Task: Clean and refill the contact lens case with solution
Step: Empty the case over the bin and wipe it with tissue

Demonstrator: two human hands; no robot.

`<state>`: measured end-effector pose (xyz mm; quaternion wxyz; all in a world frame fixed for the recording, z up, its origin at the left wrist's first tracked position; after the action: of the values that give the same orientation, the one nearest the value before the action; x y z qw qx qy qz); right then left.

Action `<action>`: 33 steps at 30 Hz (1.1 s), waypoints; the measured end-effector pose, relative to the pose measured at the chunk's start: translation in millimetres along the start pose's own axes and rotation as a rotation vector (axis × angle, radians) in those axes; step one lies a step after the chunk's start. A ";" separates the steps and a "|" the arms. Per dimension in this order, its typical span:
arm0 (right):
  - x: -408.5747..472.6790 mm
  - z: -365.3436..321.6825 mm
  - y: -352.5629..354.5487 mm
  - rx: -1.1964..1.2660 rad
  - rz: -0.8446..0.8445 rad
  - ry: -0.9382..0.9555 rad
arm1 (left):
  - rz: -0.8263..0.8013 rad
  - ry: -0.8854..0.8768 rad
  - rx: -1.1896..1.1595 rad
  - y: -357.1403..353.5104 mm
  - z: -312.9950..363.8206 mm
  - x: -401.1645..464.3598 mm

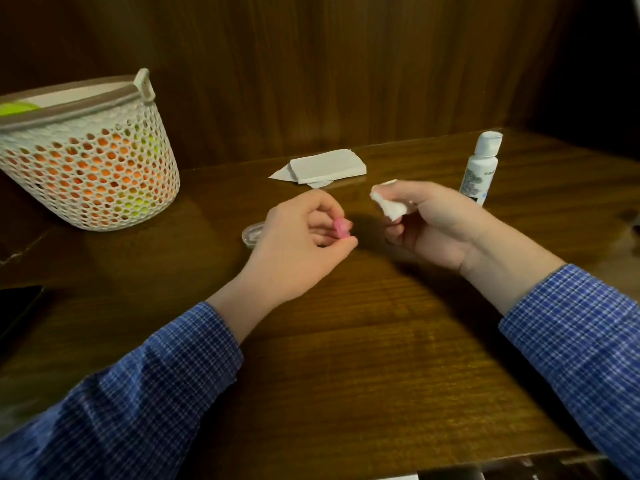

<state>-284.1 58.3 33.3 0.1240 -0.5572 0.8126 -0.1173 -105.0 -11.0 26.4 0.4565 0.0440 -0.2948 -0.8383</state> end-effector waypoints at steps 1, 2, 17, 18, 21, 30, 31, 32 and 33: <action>0.5 -4.1 3.3 0.022 0.011 0.022 | -0.009 -0.003 0.036 -5.8 3.0 4.4; 0.9 -7.3 6.1 0.035 0.015 0.041 | -0.005 -0.020 0.099 -11.4 6.2 8.8; 5.4 -3.6 15.5 0.121 0.124 0.010 | 0.005 -0.016 0.577 -25.1 -14.4 31.6; 5.7 -3.3 15.5 0.119 0.125 0.010 | -0.004 -0.012 0.574 -23.7 -15.4 31.6; 5.9 -3.7 15.3 0.115 0.137 0.008 | -0.027 -0.008 0.589 -18.2 -17.3 29.2; 5.3 -3.6 14.9 0.103 0.143 0.012 | -0.203 0.060 0.510 -0.5 -6.8 23.6; 5.2 -3.5 14.5 0.099 0.140 0.011 | -0.207 0.066 0.462 -0.4 -6.8 23.9; 5.2 -3.4 14.0 0.094 0.142 0.008 | -0.215 0.076 0.402 -0.9 -6.6 24.2; 5.0 -3.3 13.9 0.090 0.148 0.005 | -0.227 0.087 0.340 -2.4 -6.4 24.4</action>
<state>-299.1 58.6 31.4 0.1553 -0.4892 0.8458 -0.1456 -118.7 -32.3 24.6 0.3577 0.1893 -0.4050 -0.8199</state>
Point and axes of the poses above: each hand's wrist, its own x-axis towards the middle knuckle, its own y-axis out of the back of the hand, z = x × y, the point moved 2 cm from there along x, towards the middle knuckle, and after that the axes turned 10 degrees about y, right-handed, at the moved point
